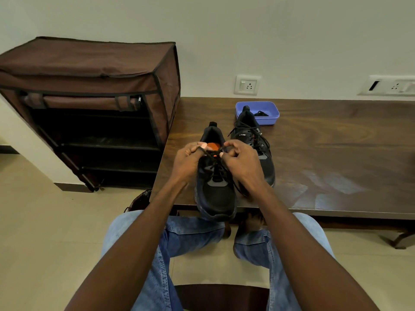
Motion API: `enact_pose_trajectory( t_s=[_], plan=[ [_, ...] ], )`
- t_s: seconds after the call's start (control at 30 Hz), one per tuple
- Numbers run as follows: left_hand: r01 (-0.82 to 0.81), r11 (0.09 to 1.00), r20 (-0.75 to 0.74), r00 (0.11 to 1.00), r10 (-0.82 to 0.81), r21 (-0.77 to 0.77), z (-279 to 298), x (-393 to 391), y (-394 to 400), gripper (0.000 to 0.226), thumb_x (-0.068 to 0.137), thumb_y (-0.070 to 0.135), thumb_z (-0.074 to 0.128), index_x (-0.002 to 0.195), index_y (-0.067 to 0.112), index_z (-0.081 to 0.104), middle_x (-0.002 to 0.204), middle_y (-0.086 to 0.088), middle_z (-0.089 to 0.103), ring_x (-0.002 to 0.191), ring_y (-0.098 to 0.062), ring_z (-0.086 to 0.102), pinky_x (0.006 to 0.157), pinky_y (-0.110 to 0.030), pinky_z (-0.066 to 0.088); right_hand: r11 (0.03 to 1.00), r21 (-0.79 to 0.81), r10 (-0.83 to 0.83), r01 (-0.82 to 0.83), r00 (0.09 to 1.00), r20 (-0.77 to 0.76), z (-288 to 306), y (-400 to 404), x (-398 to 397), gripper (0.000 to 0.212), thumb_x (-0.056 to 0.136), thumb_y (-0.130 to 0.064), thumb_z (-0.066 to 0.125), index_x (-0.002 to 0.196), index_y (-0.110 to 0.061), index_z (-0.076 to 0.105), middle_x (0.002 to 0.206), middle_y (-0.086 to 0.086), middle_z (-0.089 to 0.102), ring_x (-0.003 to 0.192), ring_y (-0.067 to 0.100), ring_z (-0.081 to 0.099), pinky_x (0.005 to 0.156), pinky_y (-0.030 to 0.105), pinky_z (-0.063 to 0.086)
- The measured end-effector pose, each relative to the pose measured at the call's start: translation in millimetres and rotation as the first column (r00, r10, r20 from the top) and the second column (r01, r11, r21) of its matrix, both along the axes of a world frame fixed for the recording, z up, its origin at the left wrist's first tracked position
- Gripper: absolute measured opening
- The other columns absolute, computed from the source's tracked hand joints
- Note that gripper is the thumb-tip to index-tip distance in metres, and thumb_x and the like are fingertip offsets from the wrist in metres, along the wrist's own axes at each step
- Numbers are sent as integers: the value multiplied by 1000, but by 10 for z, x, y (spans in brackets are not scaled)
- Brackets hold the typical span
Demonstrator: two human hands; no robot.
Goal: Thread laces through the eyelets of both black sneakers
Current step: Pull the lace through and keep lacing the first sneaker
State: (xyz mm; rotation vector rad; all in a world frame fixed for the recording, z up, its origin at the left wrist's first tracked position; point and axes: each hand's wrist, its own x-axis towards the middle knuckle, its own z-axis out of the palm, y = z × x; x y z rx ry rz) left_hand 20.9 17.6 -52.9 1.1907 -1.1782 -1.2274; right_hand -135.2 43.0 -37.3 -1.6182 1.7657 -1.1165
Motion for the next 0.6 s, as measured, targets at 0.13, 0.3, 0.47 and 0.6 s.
enact_pose_trajectory(
  t_s=[0.13,0.3,0.47,0.6],
  plan=[
    [-166,986,-43,985,166,12,-53,91,-65,19,99,24,61,94,12,75,79,11,69,76,2,62,72,-16,51,992,-42,-110,123,966,235,108,-28,-136,12,89,-16,70,98,-25,68,66,-2,61,62,9,59,67,25,49],
    [-388,917,-240,885,399,95,-86,203,-127,20,103,20,52,100,9,68,75,-4,67,65,-10,61,64,-23,54,952,28,-258,305,750,609,210,-51,-289,8,96,-8,60,102,-12,61,76,2,58,53,8,51,50,26,49],
    [-564,779,-326,708,627,273,-110,330,-181,20,103,17,51,106,3,65,77,-7,71,58,-13,63,54,-25,52,818,192,-571,543,723,389,161,-79,-523,14,94,-9,55,106,-11,62,85,-4,59,68,7,50,55,24,37],
    [-599,687,-328,605,725,412,-157,466,-220,27,100,8,46,123,1,59,94,-10,71,73,-17,68,56,-24,52,740,132,-671,659,734,99,150,-63,-662,9,96,-10,52,101,-14,57,105,5,63,85,20,55,72,34,41]
  ],
)
